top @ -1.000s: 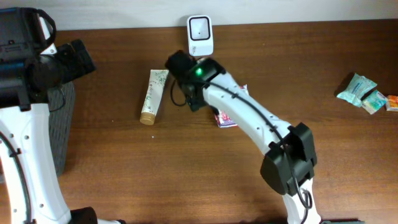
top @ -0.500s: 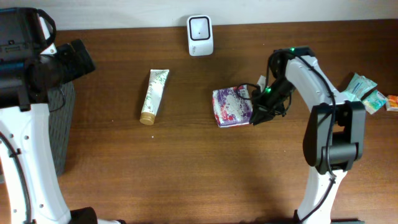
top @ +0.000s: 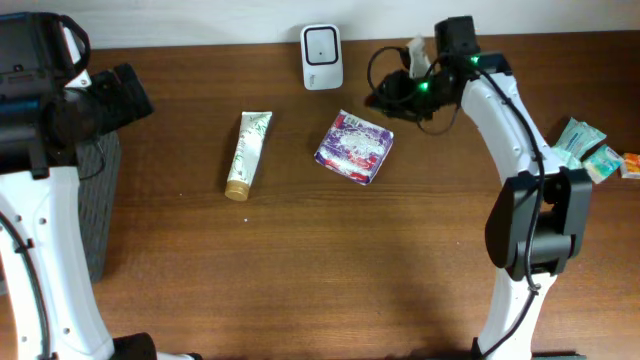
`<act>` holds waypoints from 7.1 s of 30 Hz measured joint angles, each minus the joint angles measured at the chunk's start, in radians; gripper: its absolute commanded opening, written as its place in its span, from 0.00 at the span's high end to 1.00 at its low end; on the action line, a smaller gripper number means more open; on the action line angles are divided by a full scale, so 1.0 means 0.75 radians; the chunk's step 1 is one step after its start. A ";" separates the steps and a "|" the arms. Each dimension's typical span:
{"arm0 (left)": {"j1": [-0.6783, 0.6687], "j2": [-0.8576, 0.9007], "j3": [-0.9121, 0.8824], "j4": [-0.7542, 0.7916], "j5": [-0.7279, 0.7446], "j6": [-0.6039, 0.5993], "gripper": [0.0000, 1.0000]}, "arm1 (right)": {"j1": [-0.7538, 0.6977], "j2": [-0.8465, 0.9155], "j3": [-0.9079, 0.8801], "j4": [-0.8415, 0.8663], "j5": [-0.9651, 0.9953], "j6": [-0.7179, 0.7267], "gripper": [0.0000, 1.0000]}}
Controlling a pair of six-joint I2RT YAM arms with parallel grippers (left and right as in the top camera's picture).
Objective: Scan the item barcode
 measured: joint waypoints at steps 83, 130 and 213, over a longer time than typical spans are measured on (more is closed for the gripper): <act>0.000 0.000 -0.001 -0.001 -0.001 0.000 0.01 | 0.047 -0.226 -0.921 0.838 0.010 0.141 0.96; 0.000 0.000 -0.001 -0.001 -0.001 0.000 0.01 | -0.753 0.051 0.156 0.053 0.716 0.405 0.26; 0.000 0.000 -0.001 0.000 0.000 0.000 0.01 | 0.034 0.420 0.510 -0.706 0.600 -0.290 0.08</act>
